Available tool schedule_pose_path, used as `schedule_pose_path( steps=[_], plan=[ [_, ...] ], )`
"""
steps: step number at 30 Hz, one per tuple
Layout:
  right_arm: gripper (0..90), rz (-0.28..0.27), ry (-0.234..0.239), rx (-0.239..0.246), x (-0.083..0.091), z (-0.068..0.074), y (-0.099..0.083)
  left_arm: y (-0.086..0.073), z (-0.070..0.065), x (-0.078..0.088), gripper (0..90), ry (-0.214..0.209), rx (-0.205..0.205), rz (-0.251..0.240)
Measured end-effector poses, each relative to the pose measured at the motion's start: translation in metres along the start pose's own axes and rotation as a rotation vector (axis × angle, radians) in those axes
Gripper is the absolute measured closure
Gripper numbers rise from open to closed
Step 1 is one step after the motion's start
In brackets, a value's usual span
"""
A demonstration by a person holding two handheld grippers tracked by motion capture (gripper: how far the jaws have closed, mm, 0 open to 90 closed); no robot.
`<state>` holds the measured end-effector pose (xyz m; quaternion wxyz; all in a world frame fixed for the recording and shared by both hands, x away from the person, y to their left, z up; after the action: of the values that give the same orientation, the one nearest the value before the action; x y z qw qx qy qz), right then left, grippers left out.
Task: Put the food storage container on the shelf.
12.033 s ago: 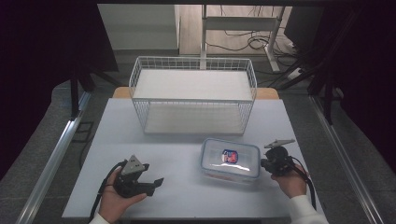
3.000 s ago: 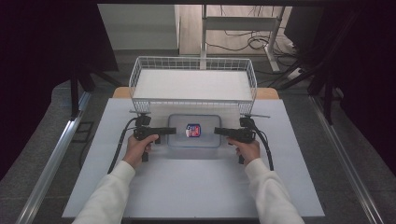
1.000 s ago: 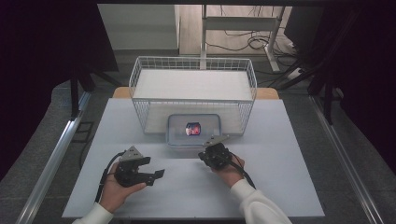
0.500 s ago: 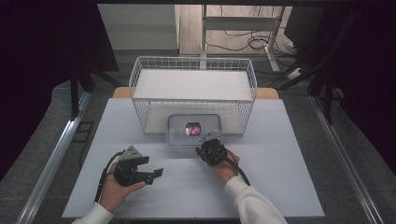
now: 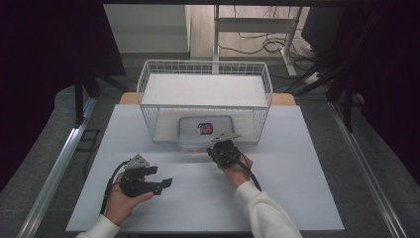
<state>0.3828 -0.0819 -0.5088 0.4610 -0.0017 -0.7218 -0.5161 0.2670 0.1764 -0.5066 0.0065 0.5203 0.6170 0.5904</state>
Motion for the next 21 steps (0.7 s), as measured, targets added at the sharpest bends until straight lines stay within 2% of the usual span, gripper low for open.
schedule_pose_path(
  steps=[5,11,13,21],
  plan=[
    [88.7,-0.006,0.017,-0.017,-0.009,-0.002,0.007,0.0,0.001,-0.001,23.5,0.002,0.002,0.0],
    [88.6,-0.004,0.003,-0.032,-0.02,-0.007,0.016,0.0,0.002,-0.002,23.5,-0.003,0.003,0.007],
    [88.7,0.004,0.004,-0.052,-0.026,-0.011,0.022,0.001,0.003,-0.003,23.5,-0.004,0.004,0.005],
    [88.6,0.011,-0.021,-0.064,-0.036,-0.017,0.031,0.001,0.005,-0.005,23.5,-0.011,0.008,0.011]
  ],
)
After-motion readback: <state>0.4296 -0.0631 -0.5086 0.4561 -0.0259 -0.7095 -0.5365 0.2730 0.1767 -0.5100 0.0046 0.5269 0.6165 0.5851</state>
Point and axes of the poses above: each handheld gripper's, and its own axes: x roughly backward along the jaws, y roughly out of its top, z roughly to its left, the point moved 2 cm from there along -x, roughly forward along the jaws, and after that the axes turned 5 degrees about -y, right-handed, at the moved point
